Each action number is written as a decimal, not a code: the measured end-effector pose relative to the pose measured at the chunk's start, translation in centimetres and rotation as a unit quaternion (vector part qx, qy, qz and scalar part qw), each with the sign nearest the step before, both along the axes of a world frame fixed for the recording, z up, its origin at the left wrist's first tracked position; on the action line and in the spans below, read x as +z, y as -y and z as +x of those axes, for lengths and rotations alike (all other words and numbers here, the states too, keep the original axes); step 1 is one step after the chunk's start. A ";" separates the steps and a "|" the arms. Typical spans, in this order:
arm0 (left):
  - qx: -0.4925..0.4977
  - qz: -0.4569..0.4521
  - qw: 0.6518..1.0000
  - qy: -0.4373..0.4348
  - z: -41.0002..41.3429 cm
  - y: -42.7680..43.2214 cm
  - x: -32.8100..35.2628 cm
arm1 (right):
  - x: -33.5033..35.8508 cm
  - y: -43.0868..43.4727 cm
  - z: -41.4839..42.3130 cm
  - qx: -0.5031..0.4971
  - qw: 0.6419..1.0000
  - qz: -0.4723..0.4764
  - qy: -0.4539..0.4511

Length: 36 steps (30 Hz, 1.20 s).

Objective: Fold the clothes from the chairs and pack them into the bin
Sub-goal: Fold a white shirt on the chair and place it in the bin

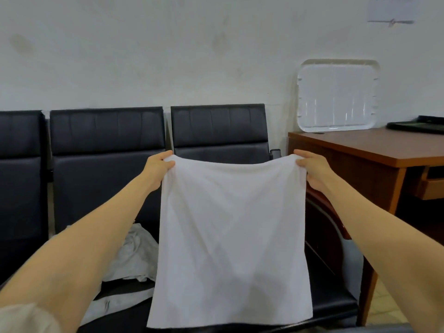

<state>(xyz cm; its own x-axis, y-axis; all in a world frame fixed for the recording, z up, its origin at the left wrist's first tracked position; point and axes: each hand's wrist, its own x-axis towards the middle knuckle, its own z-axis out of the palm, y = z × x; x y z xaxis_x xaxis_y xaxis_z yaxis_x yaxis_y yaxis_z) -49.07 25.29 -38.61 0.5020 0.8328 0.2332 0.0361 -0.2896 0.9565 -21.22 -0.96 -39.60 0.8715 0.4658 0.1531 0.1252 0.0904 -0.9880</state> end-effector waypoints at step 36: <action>0.020 -0.065 0.930 -0.361 -10.8 11.5 -27.6 | -25.6 12.1 -8.4 0.000 0.820 -0.539 0.192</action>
<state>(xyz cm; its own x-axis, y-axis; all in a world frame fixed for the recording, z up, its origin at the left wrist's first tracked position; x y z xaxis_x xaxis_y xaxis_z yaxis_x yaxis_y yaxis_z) -59.90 13.77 -66.23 0.4558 0.8522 -0.2570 0.6912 -0.1569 0.7054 -29.59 -13.03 -65.20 0.8559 0.5102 -0.0850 0.4451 -0.8103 -0.3811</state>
